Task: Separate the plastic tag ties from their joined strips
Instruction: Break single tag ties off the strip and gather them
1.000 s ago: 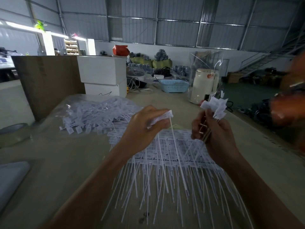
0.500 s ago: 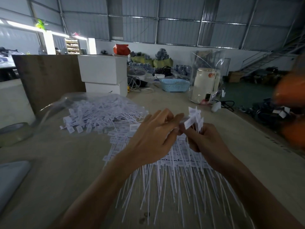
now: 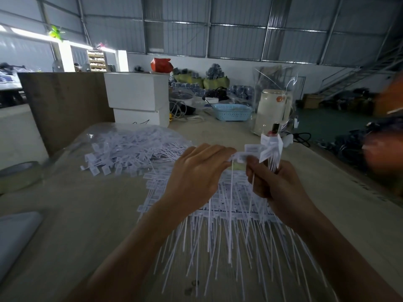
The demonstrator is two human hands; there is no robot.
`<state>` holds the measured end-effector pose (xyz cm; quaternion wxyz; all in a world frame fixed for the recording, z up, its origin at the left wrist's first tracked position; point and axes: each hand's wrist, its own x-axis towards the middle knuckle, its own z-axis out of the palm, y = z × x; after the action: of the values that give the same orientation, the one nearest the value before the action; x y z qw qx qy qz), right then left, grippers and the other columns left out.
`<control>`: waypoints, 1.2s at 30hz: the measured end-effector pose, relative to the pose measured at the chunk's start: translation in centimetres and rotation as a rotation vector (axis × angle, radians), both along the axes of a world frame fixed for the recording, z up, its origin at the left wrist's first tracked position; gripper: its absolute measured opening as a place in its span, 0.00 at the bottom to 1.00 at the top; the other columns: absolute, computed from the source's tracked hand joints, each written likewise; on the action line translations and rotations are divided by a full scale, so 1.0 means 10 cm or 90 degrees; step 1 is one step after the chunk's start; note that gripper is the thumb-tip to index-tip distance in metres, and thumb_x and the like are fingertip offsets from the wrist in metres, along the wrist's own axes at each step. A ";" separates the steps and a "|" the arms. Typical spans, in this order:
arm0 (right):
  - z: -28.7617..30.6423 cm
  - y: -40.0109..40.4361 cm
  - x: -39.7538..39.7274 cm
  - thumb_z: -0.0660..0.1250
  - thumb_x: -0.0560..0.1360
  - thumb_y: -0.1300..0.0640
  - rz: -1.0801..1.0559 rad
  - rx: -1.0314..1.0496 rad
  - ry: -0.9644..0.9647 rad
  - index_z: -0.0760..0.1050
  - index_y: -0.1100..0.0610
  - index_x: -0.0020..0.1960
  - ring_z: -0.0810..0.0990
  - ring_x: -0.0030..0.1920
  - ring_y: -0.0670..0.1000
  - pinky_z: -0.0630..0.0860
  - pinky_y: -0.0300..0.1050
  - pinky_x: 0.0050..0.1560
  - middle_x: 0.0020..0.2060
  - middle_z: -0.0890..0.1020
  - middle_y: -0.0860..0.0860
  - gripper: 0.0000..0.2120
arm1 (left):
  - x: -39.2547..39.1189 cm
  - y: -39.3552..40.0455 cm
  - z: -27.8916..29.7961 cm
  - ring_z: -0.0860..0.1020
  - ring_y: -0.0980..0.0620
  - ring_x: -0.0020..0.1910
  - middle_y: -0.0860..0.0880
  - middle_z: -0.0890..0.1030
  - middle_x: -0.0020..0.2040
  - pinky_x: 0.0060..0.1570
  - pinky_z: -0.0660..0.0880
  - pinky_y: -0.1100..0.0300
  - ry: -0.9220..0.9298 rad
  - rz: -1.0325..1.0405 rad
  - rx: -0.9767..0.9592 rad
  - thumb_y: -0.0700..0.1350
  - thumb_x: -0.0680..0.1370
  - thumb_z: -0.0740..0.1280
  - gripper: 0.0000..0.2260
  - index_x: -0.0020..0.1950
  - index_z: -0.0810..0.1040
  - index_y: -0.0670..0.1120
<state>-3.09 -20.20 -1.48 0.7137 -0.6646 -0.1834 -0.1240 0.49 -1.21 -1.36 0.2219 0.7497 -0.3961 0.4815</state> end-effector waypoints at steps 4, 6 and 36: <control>0.01 -0.01 -0.03 0.66 0.76 0.48 -0.085 -0.098 -0.077 0.79 0.55 0.34 0.60 0.25 0.49 0.57 0.43 0.27 0.25 0.64 0.56 0.16 | 0.00 -0.02 0.00 0.83 0.50 0.47 0.47 0.85 0.51 0.45 0.79 0.51 0.150 -0.112 -0.058 0.41 0.81 0.63 0.10 0.56 0.83 0.40; 0.03 -0.03 -0.05 0.64 0.76 0.47 -0.145 -0.190 -0.136 0.78 0.55 0.35 0.64 0.24 0.45 0.62 0.39 0.28 0.23 0.68 0.52 0.16 | 0.02 -0.03 0.00 0.82 0.54 0.39 0.48 0.85 0.45 0.40 0.79 0.53 0.247 -0.167 -0.113 0.41 0.80 0.65 0.10 0.51 0.85 0.40; -0.13 -0.04 0.14 0.51 0.86 0.57 -0.156 -0.248 -0.227 0.71 0.46 0.38 0.68 0.25 0.41 0.65 0.29 0.31 0.26 0.74 0.43 0.21 | 0.06 0.03 0.00 0.72 0.56 0.43 0.55 0.71 0.44 0.41 0.72 0.58 0.176 -0.059 -0.062 0.41 0.81 0.62 0.16 0.69 0.77 0.43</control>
<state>-1.65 -20.56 -2.79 0.5087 -0.7739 -0.2447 -0.2870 1.10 -0.87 -1.39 0.3327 0.7782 -0.3719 0.3814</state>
